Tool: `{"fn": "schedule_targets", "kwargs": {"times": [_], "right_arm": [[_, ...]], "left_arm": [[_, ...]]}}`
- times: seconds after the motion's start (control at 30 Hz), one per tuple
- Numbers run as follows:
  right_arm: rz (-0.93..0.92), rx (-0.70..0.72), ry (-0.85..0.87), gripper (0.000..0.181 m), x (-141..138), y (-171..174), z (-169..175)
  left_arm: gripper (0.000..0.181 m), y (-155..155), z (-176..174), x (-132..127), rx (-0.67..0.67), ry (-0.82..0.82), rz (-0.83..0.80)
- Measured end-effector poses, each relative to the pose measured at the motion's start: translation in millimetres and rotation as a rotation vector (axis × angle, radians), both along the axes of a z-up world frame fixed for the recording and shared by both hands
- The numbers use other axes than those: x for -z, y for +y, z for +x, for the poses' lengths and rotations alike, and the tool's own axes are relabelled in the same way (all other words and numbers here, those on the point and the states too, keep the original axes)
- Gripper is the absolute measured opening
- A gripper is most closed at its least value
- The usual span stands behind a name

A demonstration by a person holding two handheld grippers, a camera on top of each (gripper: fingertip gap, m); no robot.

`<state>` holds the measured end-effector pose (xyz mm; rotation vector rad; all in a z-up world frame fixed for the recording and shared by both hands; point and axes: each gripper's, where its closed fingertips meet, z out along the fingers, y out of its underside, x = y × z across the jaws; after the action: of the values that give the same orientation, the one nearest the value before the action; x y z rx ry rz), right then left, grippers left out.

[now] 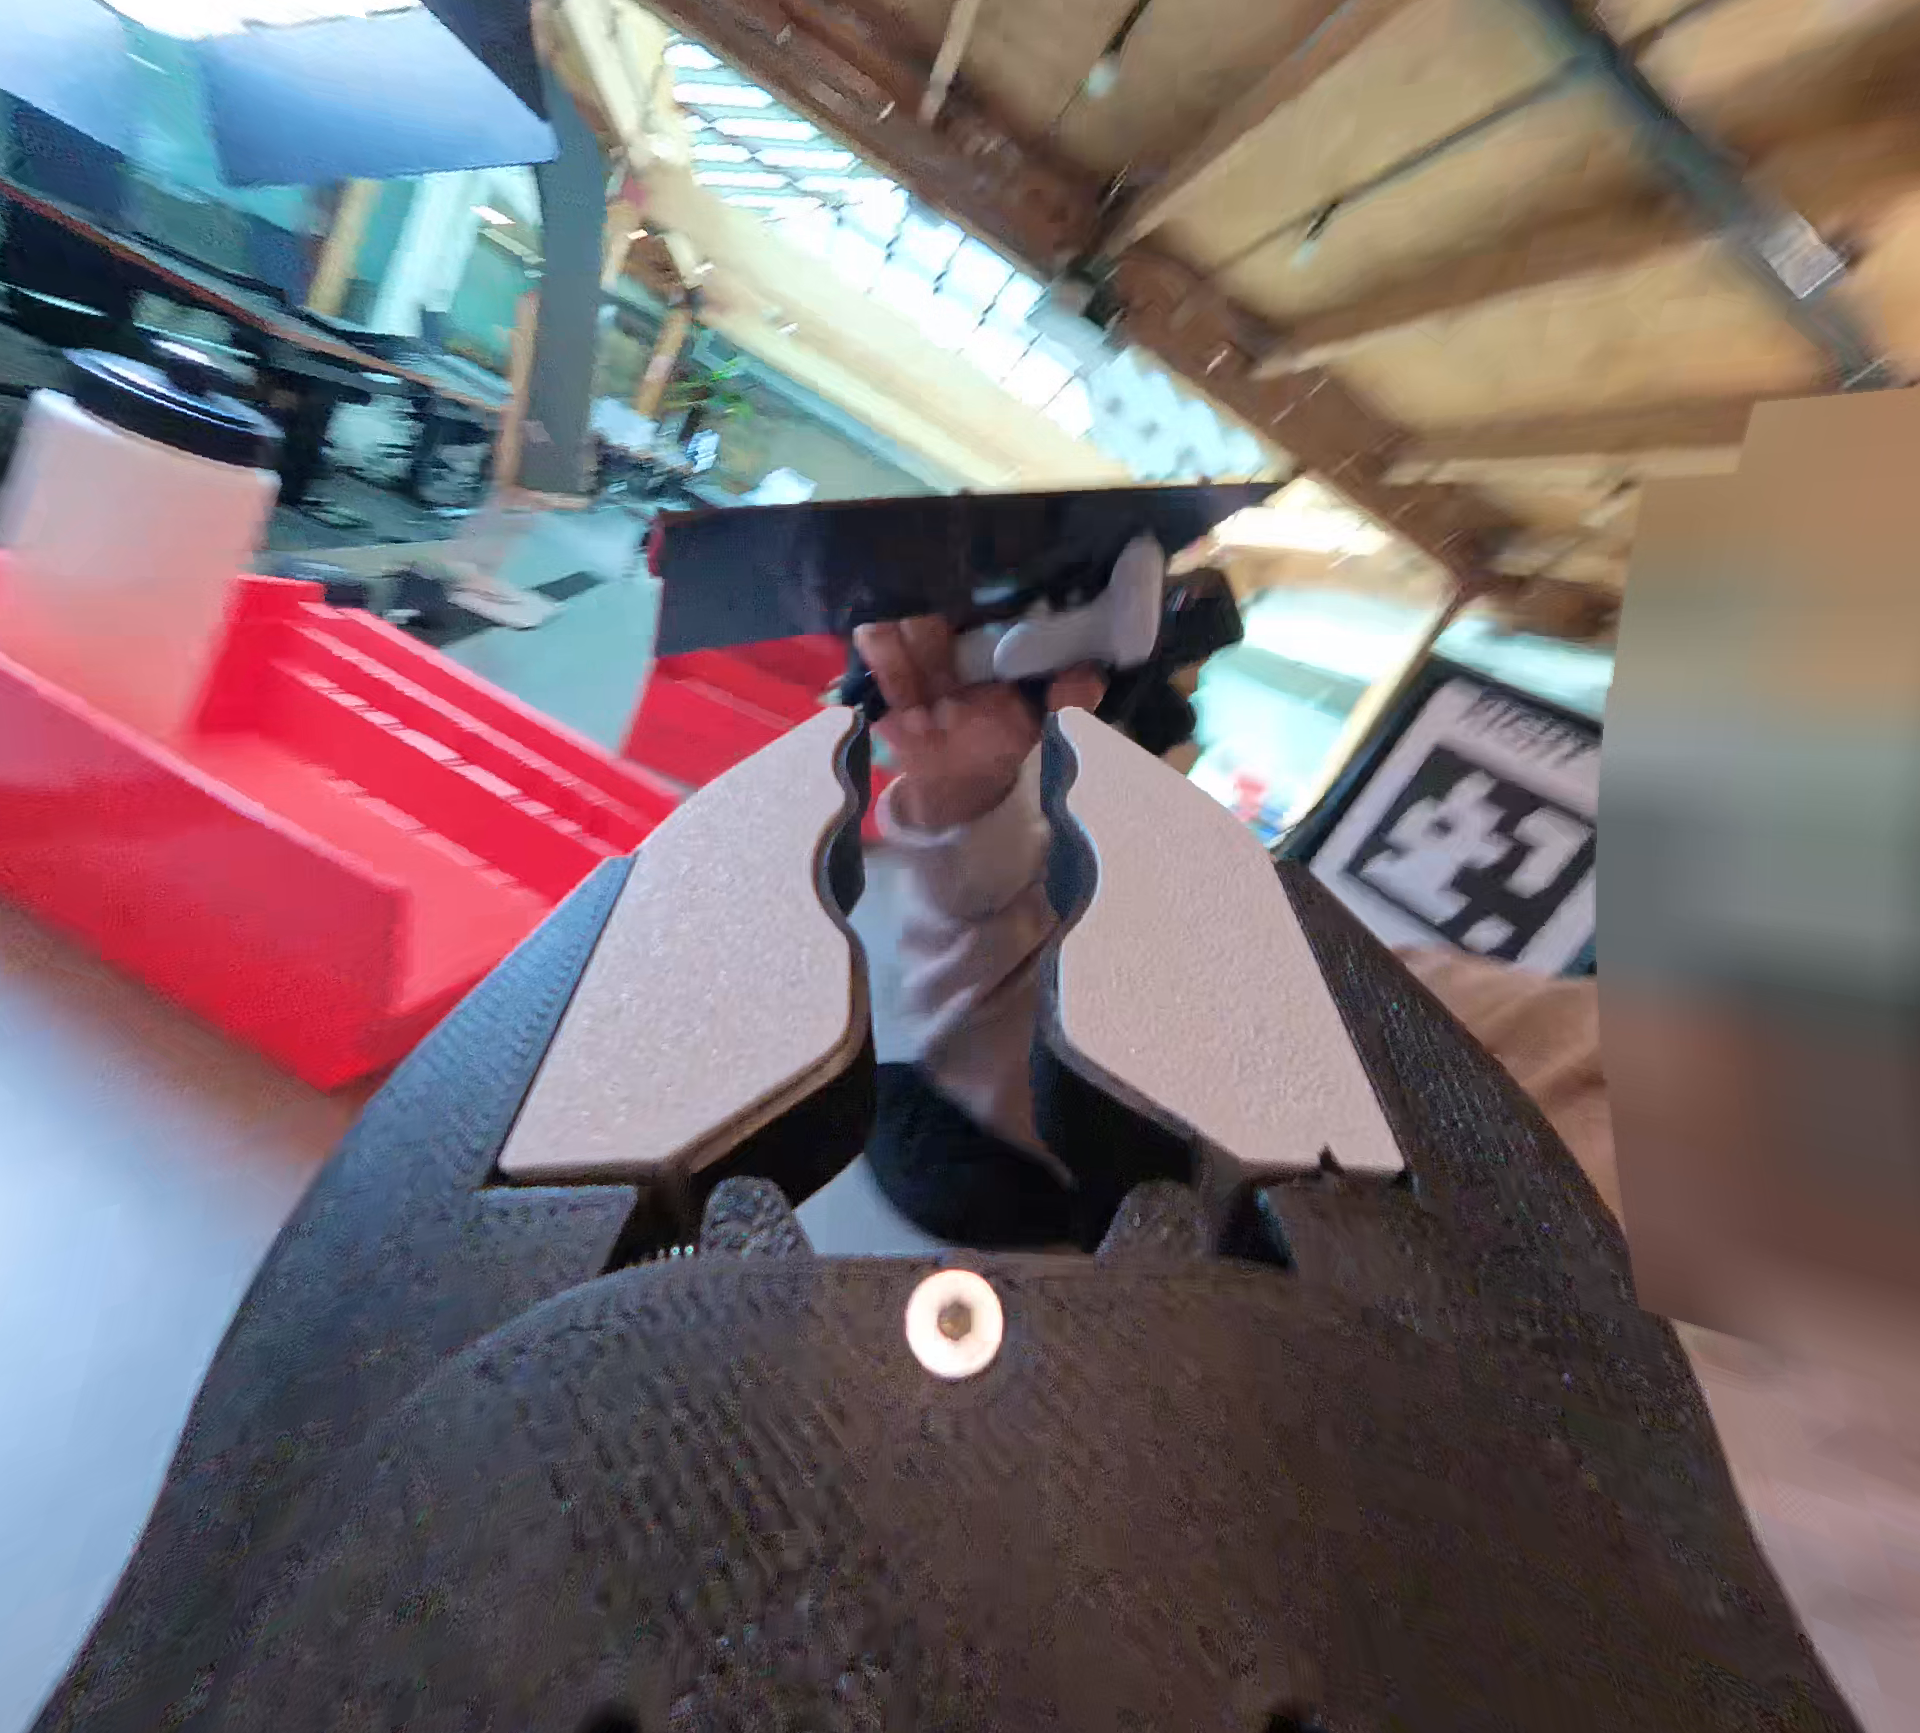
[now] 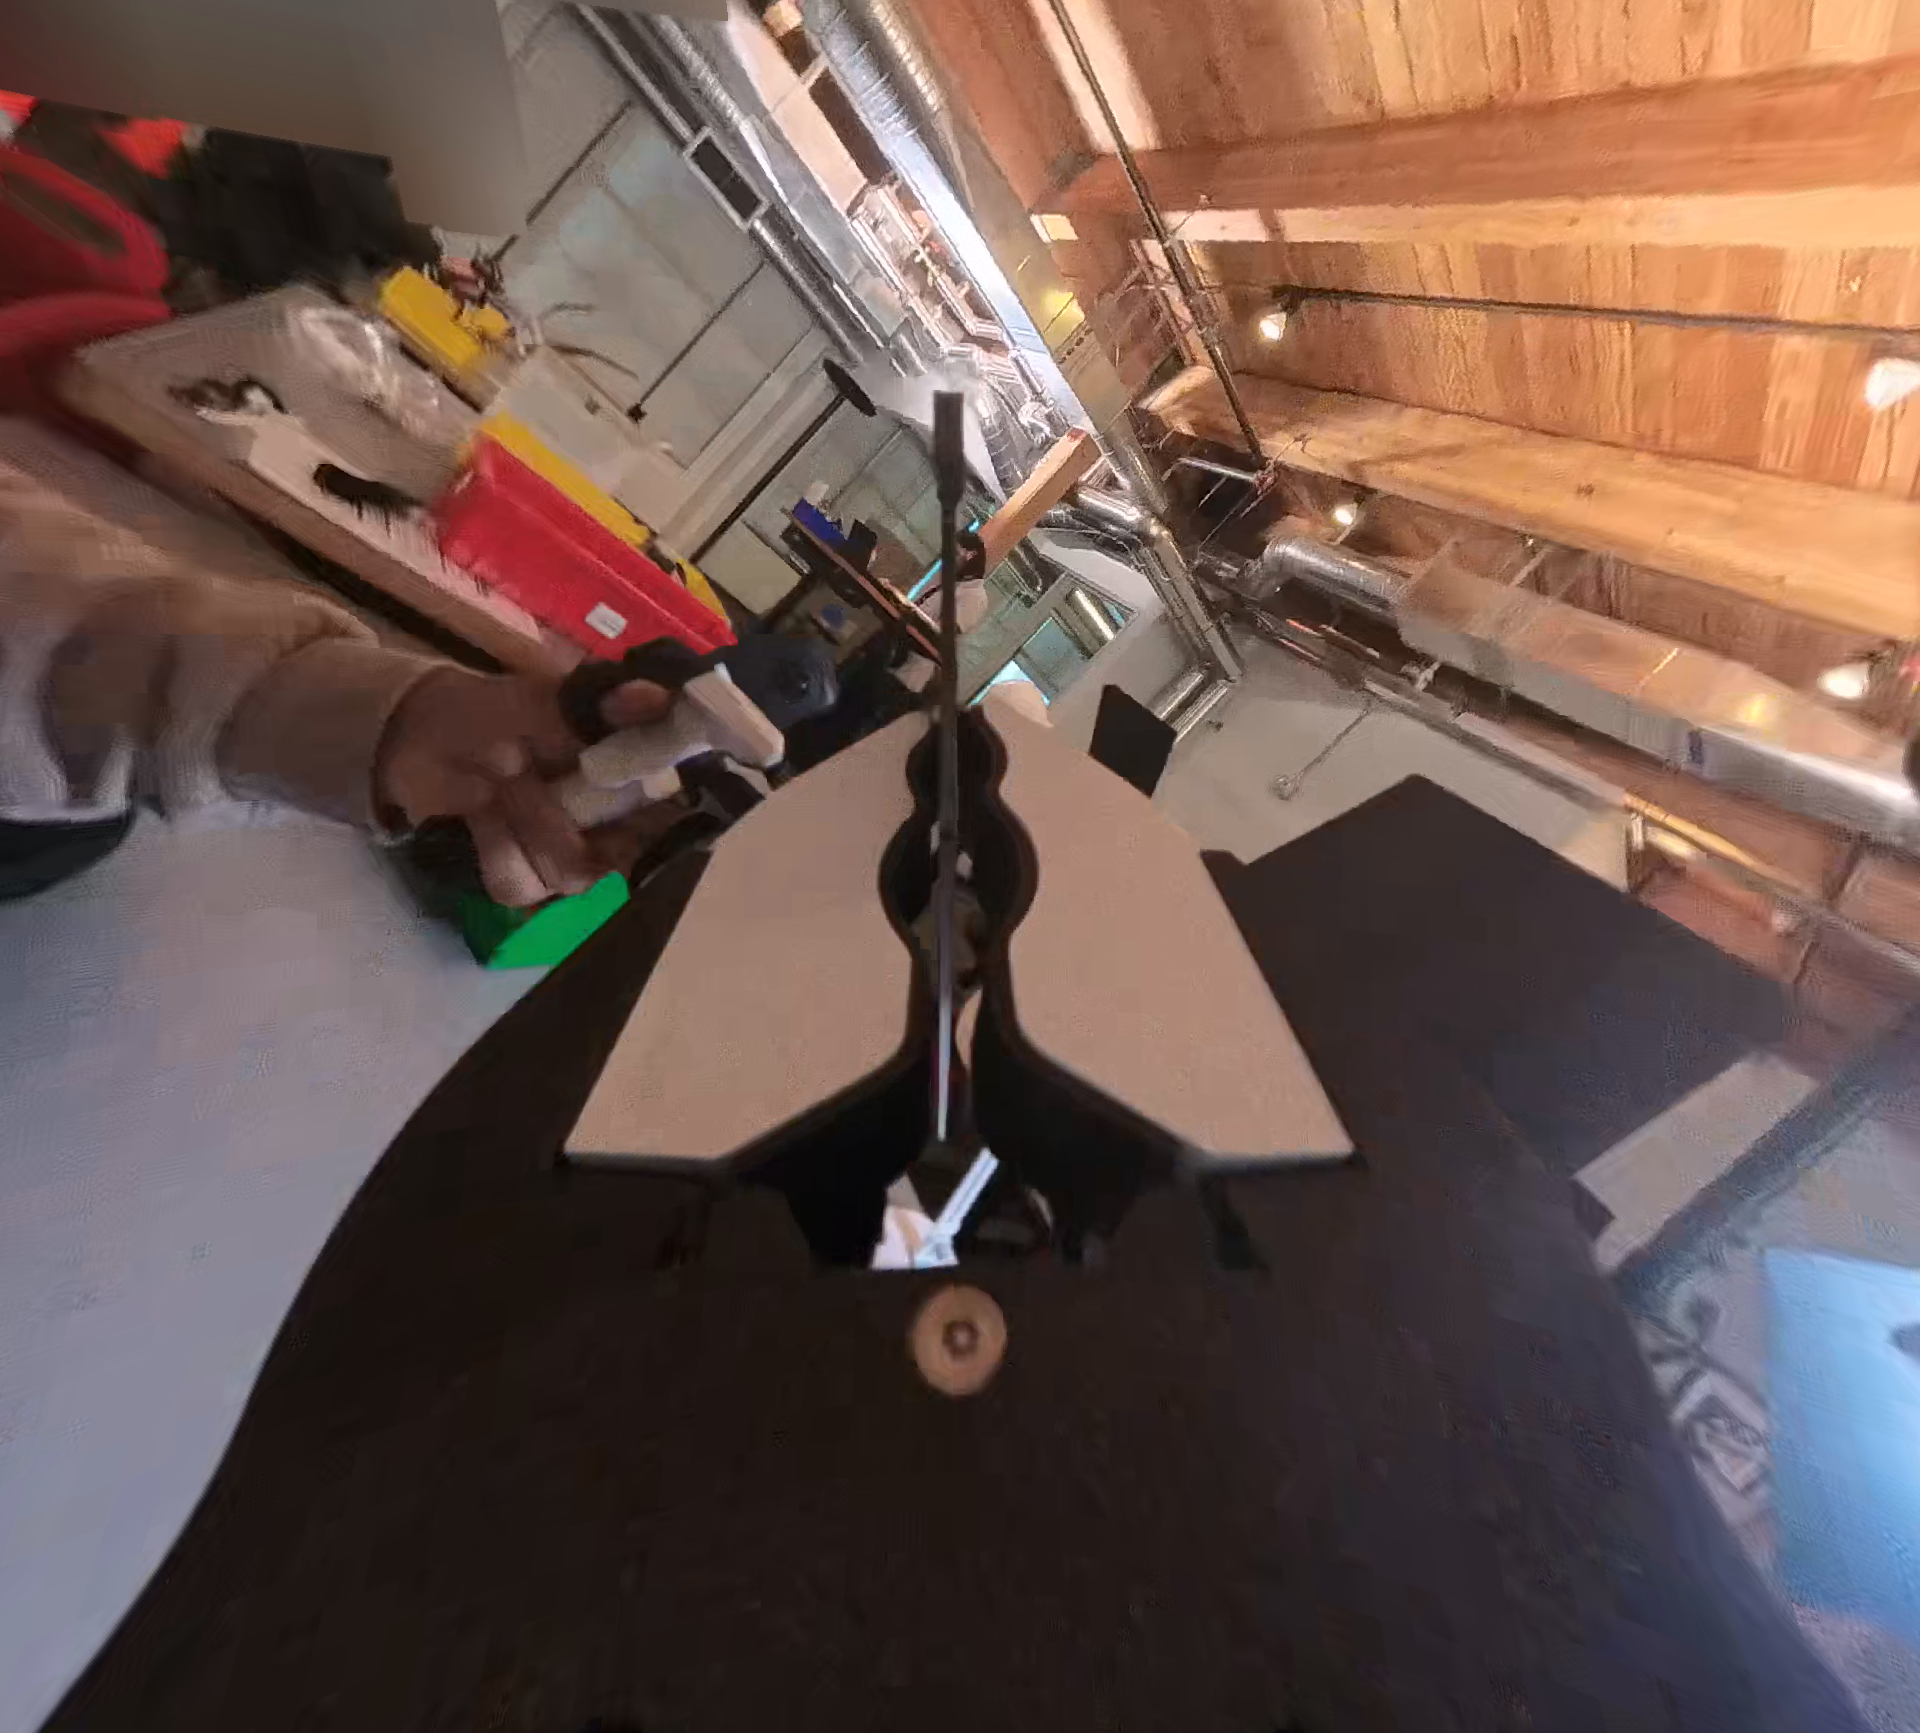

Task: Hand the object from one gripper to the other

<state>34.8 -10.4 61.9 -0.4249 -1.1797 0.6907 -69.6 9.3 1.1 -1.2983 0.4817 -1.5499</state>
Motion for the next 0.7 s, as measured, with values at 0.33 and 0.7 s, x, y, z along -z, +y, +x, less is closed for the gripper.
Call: {"fn": "schedule_targets", "kwargs": {"times": [0.33,0.7], "right_arm": [[0.664,0.284,-0.305,0.002,72.4,-49.3,-68.3],[0.646,0.435,-0.436,0.035,125.1,-7.3,-102.5]], "left_arm": [[0.032,-5.2,17.4,4.0,0.087,-0.061,-0.113],[0.006,28.6,-25.6,25.8,-0.044,-0.042,-0.142]]}}
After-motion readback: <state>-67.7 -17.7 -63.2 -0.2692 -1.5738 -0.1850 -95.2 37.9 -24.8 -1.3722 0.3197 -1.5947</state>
